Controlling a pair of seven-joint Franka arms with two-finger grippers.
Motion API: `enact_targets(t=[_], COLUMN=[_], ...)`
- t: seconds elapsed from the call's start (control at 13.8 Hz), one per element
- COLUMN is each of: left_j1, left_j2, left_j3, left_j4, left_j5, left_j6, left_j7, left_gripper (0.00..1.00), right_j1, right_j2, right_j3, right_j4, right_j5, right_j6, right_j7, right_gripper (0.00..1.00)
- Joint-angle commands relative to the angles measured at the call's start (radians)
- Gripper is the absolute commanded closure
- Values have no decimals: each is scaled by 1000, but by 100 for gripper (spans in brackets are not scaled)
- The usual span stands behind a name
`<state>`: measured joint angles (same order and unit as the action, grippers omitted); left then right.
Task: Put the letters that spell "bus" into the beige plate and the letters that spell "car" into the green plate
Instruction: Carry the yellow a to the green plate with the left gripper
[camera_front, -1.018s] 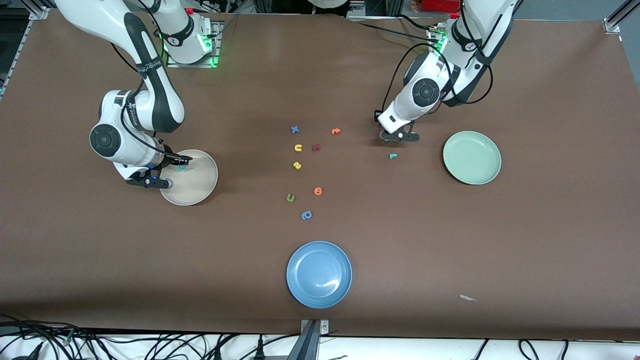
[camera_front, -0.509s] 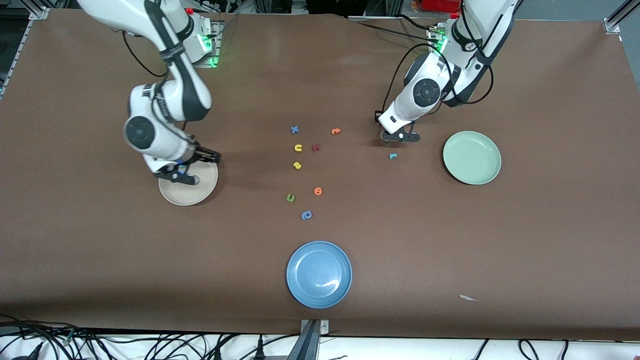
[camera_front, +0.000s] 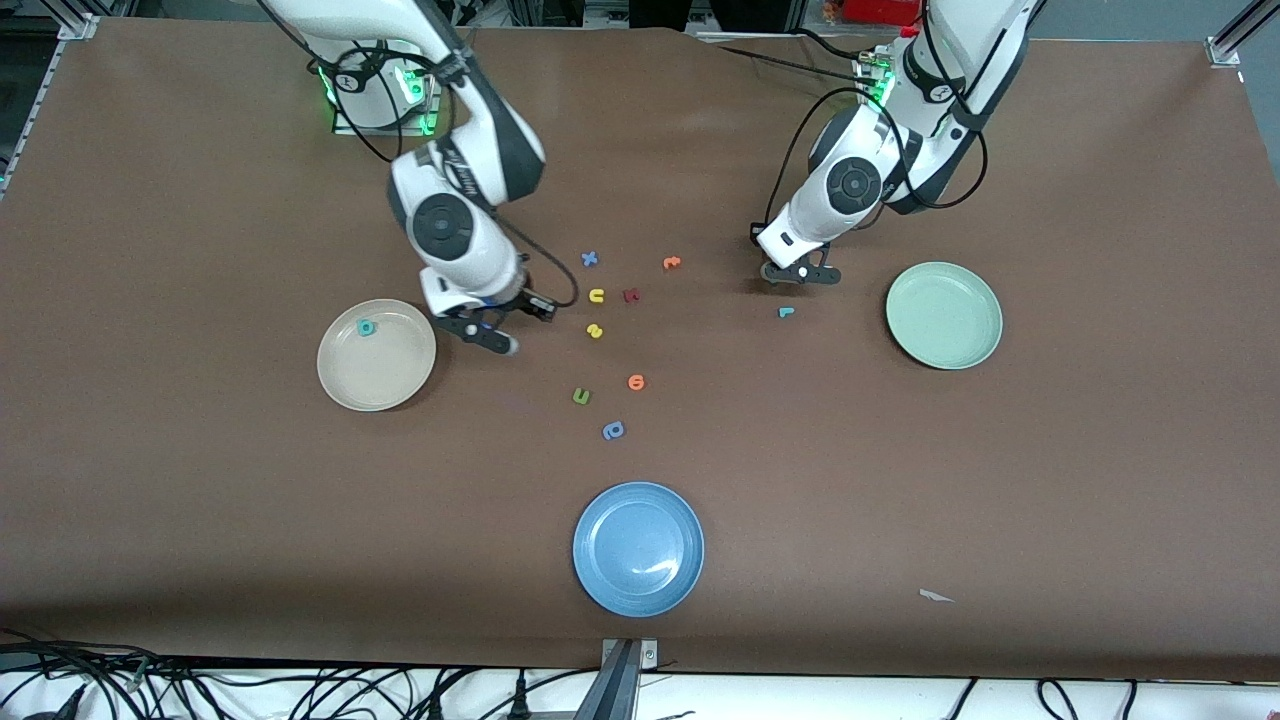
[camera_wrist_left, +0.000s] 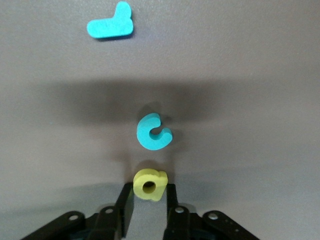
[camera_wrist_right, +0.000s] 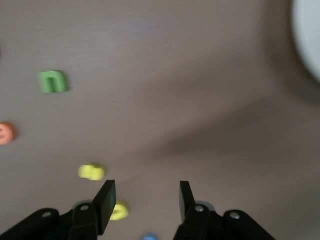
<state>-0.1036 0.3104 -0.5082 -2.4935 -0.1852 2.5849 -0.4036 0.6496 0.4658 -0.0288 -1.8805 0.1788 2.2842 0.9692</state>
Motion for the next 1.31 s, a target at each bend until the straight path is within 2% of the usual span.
enact_targets(t=[0.0,0.22,0.51,1.24], left_j1=[1,1,1,39], left_j2=[-1,-5,-10,-51], left_j3=[0,0,0,5], left_j4=[1,1,1,41], left_j5=[-13,-13,-11,-10], left_j6=[4,4,4,-22], left_j7=[-3,-1,-1,6], left_gripper=[73,80,82,82], right_j1=[28,50,51,99], right_j2=[120,155,178,237], right_j3=[-8,-10,-8,-7], right_j4=[139,135,138,138], right_j5=[-5,-5,1,8], right_j6=[-2,73,115,178], right_j7=[103,140,146,189], right_gripper=[41,41,41,45])
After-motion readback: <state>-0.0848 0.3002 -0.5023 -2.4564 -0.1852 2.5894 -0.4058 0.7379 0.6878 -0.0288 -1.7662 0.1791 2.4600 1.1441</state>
